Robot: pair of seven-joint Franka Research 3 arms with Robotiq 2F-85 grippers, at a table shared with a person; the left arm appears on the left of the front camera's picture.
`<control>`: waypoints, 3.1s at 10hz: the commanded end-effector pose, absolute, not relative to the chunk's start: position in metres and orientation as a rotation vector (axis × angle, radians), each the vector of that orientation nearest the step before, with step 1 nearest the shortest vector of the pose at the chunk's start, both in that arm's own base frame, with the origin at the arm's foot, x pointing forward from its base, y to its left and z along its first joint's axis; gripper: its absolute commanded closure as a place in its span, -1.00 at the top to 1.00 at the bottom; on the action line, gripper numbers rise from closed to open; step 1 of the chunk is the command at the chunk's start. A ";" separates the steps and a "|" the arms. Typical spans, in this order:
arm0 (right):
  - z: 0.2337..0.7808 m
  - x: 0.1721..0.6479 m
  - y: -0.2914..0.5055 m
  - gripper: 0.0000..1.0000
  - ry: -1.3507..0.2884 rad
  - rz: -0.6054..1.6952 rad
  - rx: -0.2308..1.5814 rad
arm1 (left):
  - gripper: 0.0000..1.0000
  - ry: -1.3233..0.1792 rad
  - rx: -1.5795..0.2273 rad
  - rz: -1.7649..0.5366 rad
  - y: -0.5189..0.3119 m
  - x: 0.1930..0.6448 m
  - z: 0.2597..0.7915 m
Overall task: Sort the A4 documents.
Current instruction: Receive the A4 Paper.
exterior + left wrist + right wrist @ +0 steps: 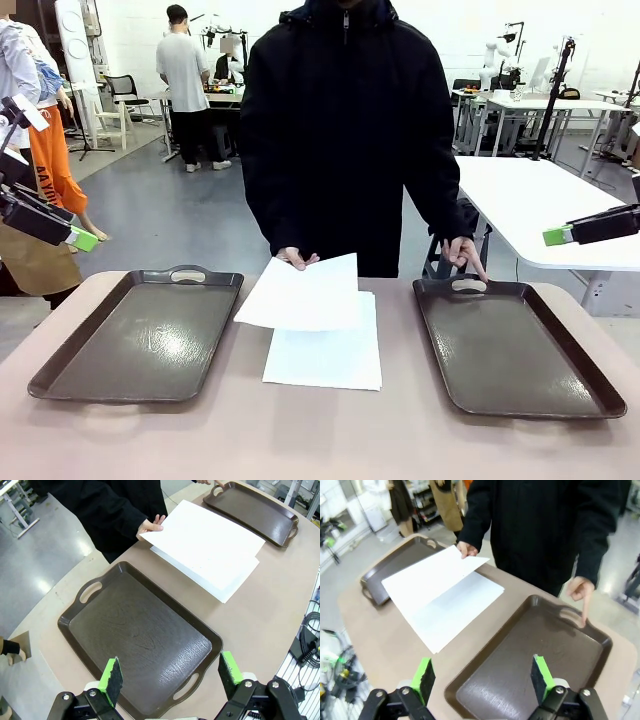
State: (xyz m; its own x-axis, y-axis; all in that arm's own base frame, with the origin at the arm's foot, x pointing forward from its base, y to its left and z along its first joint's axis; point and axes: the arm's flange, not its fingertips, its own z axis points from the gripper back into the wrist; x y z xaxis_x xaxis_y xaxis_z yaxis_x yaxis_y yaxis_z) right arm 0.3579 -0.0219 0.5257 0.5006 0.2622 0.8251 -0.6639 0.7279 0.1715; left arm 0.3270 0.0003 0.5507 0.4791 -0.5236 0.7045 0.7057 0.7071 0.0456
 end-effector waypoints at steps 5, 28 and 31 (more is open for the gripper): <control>0.461 0.433 0.064 1.00 -0.559 0.301 0.779 | 1.00 -0.762 -0.273 -0.771 0.000 0.327 0.551; 0.310 0.539 0.214 0.31 -0.091 0.053 1.237 | 1.00 -0.762 -0.273 -0.771 0.000 0.327 0.551; 0.308 0.540 0.213 0.24 -0.080 0.064 1.240 | 1.00 -0.762 -0.273 -0.771 0.000 0.327 0.551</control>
